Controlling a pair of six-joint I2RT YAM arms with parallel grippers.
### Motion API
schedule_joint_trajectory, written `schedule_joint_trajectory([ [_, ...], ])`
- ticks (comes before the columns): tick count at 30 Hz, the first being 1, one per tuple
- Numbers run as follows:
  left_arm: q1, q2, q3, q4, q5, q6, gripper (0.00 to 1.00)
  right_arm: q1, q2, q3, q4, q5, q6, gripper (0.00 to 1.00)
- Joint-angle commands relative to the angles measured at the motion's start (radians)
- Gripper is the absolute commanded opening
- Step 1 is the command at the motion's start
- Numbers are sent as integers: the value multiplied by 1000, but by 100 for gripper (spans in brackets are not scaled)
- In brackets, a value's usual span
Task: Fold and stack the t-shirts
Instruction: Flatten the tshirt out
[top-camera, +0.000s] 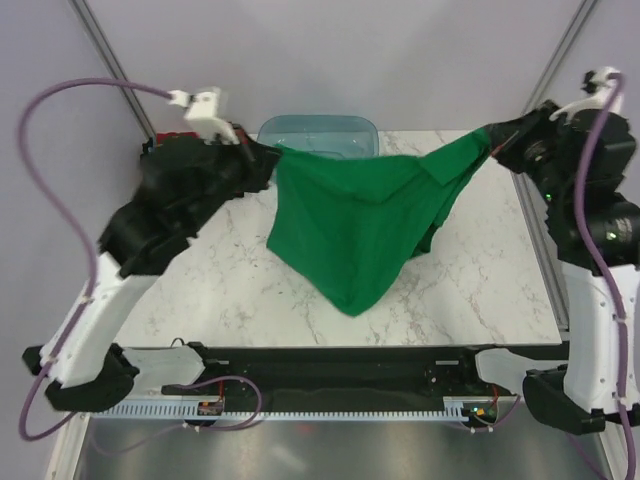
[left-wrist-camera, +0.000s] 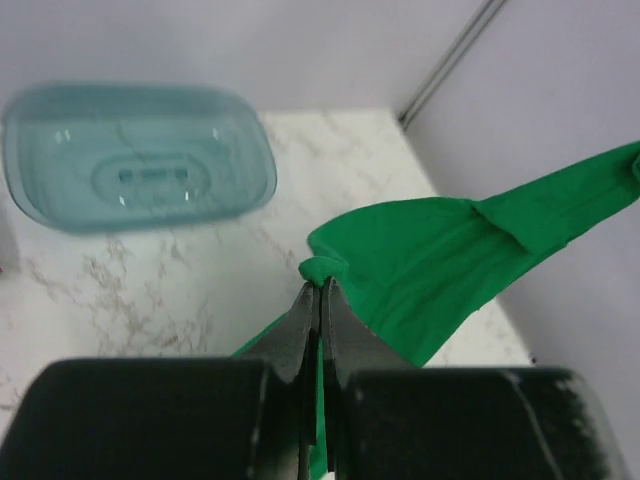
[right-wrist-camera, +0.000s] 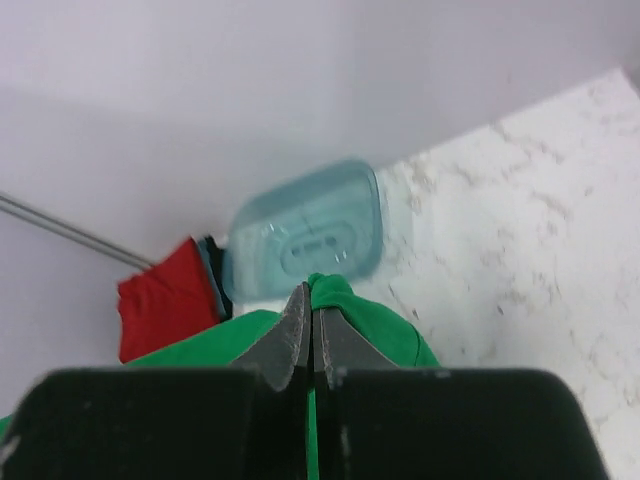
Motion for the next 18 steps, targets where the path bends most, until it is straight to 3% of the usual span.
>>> schedule_joint_trajectory([
  [1, 2, -150, 83, -62, -85, 90, 2, -6, -49, 200, -68, 139, -36, 0],
  [6, 2, -363, 119, -70, -76, 132, 2, -6, -172, 312, -30, 296, -66, 0],
  [11, 2, -482, 116, -66, 70, 178, 2, 27, -314, 355, 82, 415, -117, 0],
  [18, 11, -546, 119, -58, 163, 198, 2, 86, -430, 352, 209, 386, -206, 1],
])
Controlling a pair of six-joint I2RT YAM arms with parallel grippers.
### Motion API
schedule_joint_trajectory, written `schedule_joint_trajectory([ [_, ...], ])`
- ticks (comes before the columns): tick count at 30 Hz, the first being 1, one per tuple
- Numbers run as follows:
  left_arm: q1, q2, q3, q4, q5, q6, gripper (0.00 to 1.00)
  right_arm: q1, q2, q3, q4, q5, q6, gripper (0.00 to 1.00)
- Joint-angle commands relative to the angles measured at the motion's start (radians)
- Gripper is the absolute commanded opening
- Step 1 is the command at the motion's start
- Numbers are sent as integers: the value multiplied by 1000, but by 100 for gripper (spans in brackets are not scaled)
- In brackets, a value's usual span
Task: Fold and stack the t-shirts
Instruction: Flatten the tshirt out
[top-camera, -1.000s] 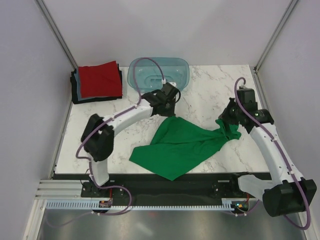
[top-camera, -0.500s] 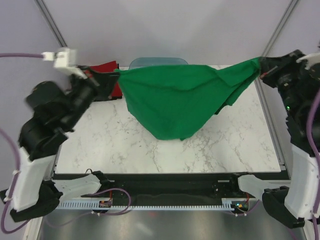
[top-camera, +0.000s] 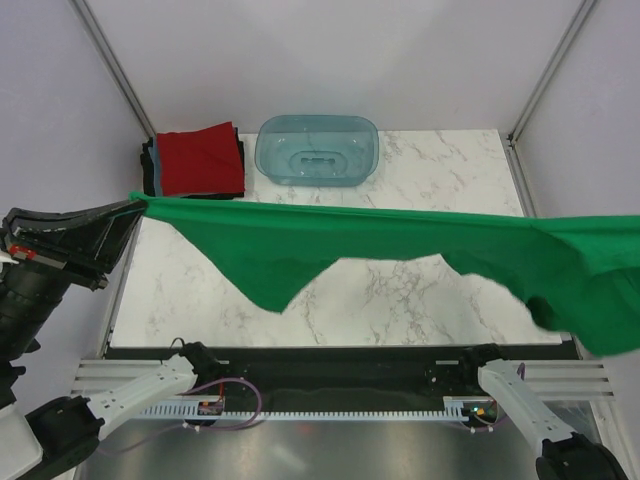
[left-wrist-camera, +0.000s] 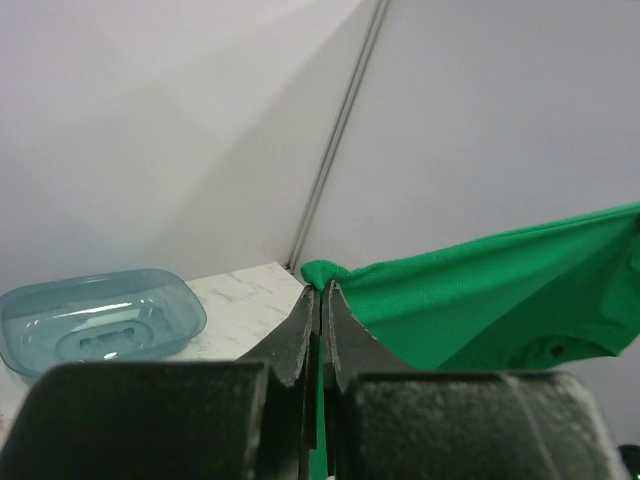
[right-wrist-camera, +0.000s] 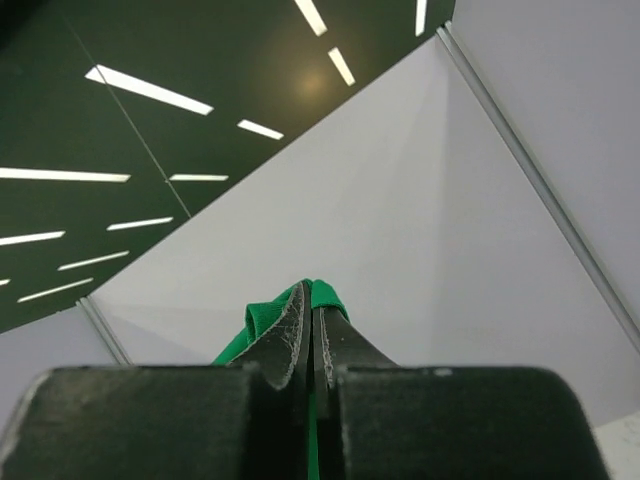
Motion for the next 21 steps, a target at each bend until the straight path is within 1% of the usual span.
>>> schedule_joint_trajectory([
  [1, 13, -4, 9, -8, 26, 74, 2, 18, 20, 10, 86, 45, -96, 2],
  [4, 18, 24, 25, -2, 22, 82, 2, 27, 63, 45, 69, -14, -122, 4],
  [6, 18, 45, 31, -3, -10, 85, 2, 35, 121, 74, 31, 1, -122, 4],
  [8, 16, 85, 23, -32, -114, 62, 2, 45, 169, 93, -41, 37, -127, 4],
  [9, 16, 105, 22, -54, -159, 44, 2, 62, 214, 80, -63, 84, -130, 4],
  [10, 15, 134, 14, -80, -223, 10, 2, 74, 242, 41, -109, 109, -132, 4],
  [11, 15, 186, 3, -136, -253, -13, 2, 90, 271, 15, -138, 139, -128, 3],
  [12, 16, 218, -15, -155, -282, -36, 2, 125, 339, -16, -164, 178, -125, 2],
  [13, 16, 240, -74, -164, -311, -65, 2, 134, 374, -104, -205, 223, -118, 2],
  [15, 25, 306, -154, -160, -345, -91, 2, 127, 480, -224, -220, 245, -75, 1],
  [16, 45, 327, -241, -151, -352, -94, 2, 101, 524, -342, -212, 177, -61, 1],
  [17, 161, 358, -288, -140, -315, -93, 2, 63, 573, -393, -203, 122, -38, 2],
  [18, 254, 410, -340, -93, -238, -93, 2, -24, 683, -441, -188, 59, -8, 4],
  [19, 347, 444, -451, -60, -61, -97, 2, -59, 745, -481, -171, -65, 8, 6],
  [20, 489, 484, -500, -28, 10, -97, 2, -77, 850, -481, -161, -96, 5, 34],
  [21, 537, 530, -530, -13, 63, -97, 2, -80, 893, -475, -154, -121, -22, 74],
])
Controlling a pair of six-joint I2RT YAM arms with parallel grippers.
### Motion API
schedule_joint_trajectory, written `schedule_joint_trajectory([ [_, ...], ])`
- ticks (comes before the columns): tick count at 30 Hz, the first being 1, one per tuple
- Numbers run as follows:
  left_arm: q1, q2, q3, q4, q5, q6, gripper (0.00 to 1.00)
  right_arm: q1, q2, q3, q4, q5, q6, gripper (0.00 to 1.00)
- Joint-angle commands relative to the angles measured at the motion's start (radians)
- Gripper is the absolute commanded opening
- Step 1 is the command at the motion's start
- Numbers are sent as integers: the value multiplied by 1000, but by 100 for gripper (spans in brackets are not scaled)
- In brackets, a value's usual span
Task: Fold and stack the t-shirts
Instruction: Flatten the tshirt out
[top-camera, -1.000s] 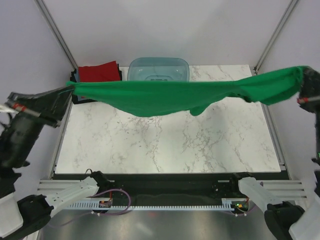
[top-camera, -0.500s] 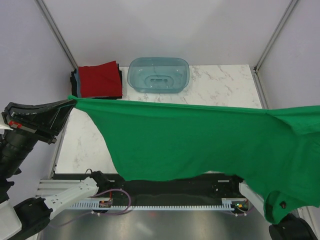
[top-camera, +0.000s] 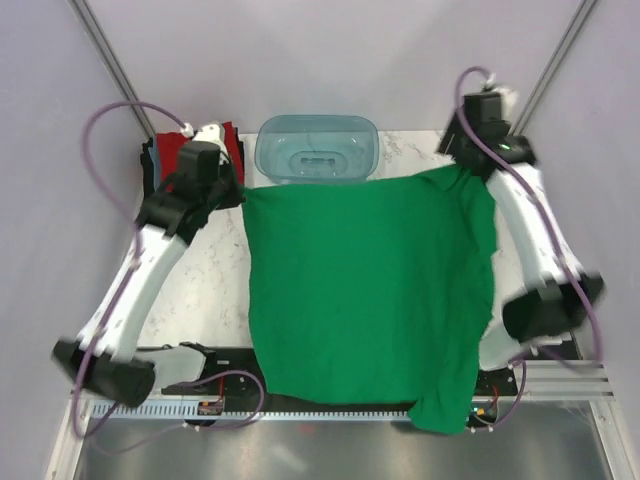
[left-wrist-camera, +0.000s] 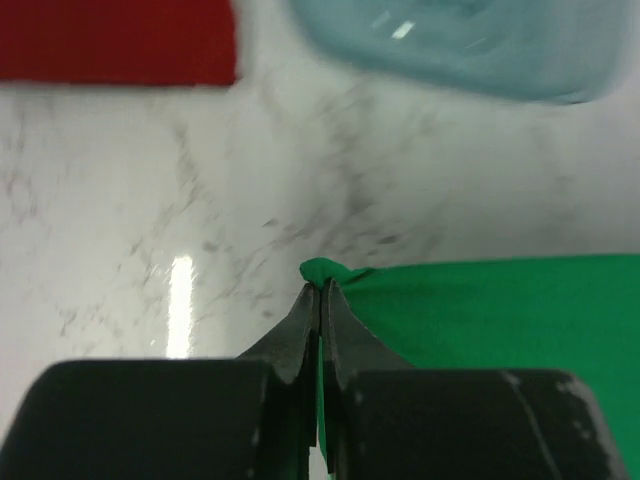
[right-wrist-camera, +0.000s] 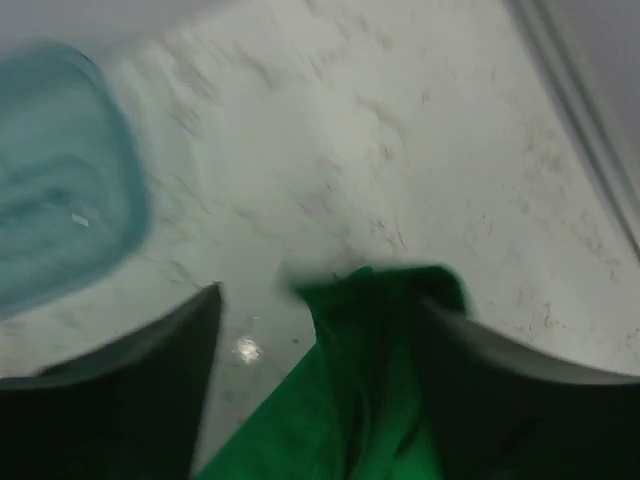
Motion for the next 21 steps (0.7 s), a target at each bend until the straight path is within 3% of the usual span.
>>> schedule_joint_trajectory([
  [1, 230, 219, -132, -8, 226, -36, 2, -60, 201, -33, -104, -153, 3, 98],
  [2, 253, 260, -128, -17, 275, -22, 4, -59, 215, -28, -104, -149, -4, 98],
  [3, 252, 294, -126, -21, 291, -8, 39, -60, 202, -31, -103, -137, -7, 98],
  [6, 250, 308, -166, 13, 287, 6, 92, -65, 118, -103, -60, -120, -23, 98],
  [9, 250, 276, -198, 27, 268, 10, 95, -71, 44, -217, -29, -136, -30, 98],
  [15, 241, 199, -285, 67, 333, -25, 92, -71, -68, -588, 118, -261, 6, 98],
  [21, 212, 130, -463, 163, 354, -72, 91, -71, -32, -693, 257, -435, 13, 98],
])
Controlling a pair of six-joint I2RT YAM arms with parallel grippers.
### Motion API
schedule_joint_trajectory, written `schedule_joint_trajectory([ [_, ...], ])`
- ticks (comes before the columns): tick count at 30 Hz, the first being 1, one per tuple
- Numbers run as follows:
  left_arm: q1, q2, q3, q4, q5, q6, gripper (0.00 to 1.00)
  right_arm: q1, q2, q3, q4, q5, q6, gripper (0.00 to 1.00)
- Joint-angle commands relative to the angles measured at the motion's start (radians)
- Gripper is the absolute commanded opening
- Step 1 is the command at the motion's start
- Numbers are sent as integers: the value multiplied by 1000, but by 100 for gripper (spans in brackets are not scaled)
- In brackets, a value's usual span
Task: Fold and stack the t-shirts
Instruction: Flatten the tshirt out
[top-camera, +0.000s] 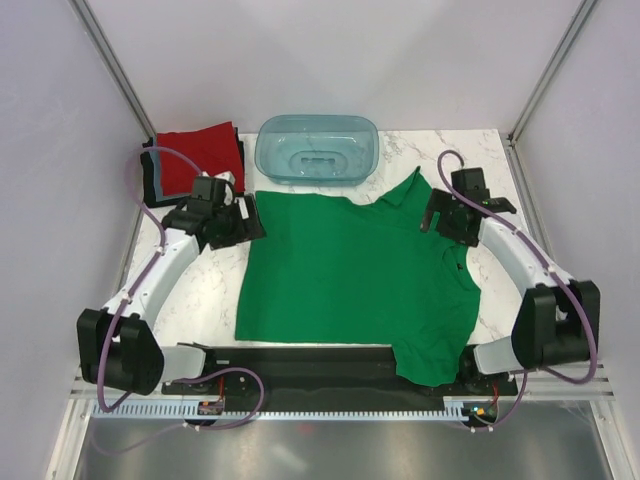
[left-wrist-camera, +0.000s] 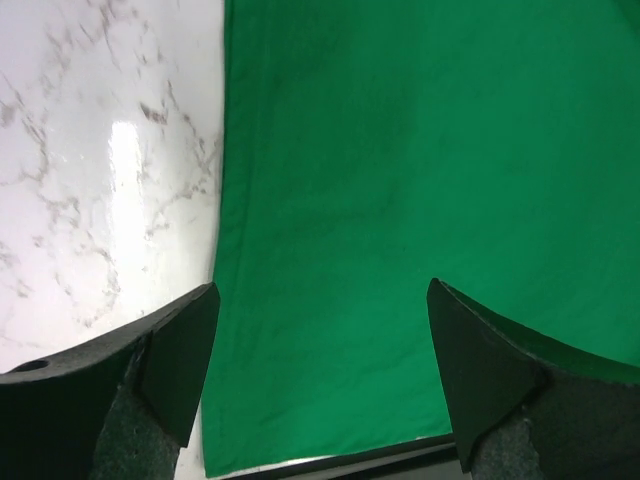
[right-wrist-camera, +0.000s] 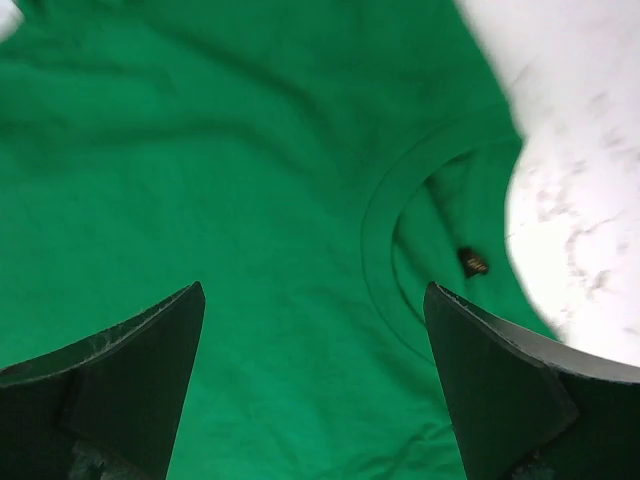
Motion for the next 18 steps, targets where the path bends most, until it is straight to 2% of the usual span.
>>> schedule_joint_trajectory([
  [1, -14, -28, -92, 90, 41, -53, 91, -3, 31, -7, 117, -154, 13, 98],
  [4, -16, -50, -190, 141, 43, -81, 88, -3, 89, 25, 169, -191, 20, 98],
  [7, -22, -108, -300, 184, 44, -122, 84, -3, 226, 110, 186, -226, 52, 98],
  [8, -25, -129, -329, 194, 40, -136, 80, -1, 257, 131, 192, -244, 68, 98],
  [11, -49, -232, -492, 253, 17, -211, 78, -3, 379, 232, 242, -309, 120, 98],
  [15, -66, -346, -616, 320, -41, -294, 78, -3, 546, 369, 270, -313, 151, 97],
  [18, -66, -404, -652, 334, -61, -316, 77, -3, 652, 469, 279, -317, 141, 94],
])
